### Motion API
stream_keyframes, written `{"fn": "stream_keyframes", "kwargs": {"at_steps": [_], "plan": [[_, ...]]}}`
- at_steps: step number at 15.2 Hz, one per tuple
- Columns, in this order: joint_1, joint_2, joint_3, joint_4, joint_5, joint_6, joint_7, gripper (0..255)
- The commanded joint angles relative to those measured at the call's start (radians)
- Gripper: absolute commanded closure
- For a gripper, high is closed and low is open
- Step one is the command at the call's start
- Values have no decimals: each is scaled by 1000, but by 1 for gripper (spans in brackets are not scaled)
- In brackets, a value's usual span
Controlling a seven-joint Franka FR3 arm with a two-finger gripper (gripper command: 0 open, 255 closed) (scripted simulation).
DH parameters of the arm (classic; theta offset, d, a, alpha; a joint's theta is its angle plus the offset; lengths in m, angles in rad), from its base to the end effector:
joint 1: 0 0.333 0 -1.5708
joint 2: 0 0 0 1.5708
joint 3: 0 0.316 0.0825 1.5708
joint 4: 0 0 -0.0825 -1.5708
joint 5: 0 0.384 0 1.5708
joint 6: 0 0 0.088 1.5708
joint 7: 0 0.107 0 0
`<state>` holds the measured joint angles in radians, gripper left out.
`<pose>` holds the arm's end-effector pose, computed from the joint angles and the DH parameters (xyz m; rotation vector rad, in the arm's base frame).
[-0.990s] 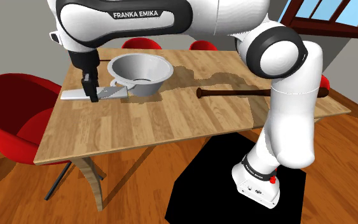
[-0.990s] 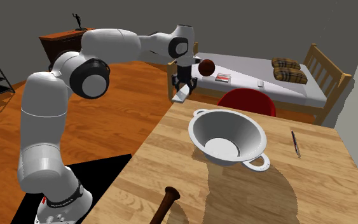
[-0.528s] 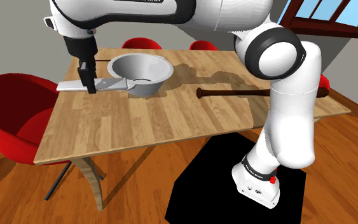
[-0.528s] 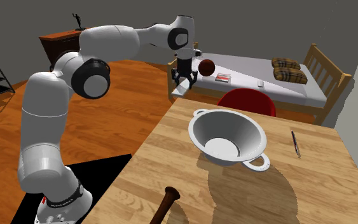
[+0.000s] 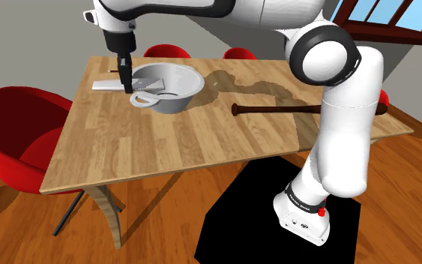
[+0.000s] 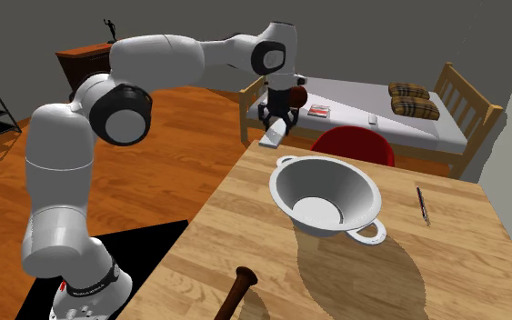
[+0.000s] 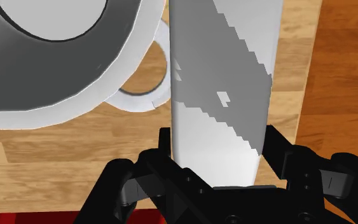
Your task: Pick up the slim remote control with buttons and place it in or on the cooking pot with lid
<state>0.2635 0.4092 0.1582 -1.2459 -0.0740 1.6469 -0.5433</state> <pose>0.6294 0.2508 0.5347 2.7784 1.4430 -0.0065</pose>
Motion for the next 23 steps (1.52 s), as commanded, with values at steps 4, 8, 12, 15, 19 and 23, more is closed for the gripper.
{"fn": "stream_keyframes", "kwargs": {"at_steps": [4,8,12,15,19,23], "plan": [[-78,3,-31,5,12,2,-108,255],[-136,25,-54,39,19,-9,-190,255],[-193,66,-76,105,25,-32,-270,255],[-235,113,-91,180,30,-59,-329,255],[-268,153,-101,232,33,-70,-372,255],[-270,134,-101,146,34,-3,-371,255]]}}
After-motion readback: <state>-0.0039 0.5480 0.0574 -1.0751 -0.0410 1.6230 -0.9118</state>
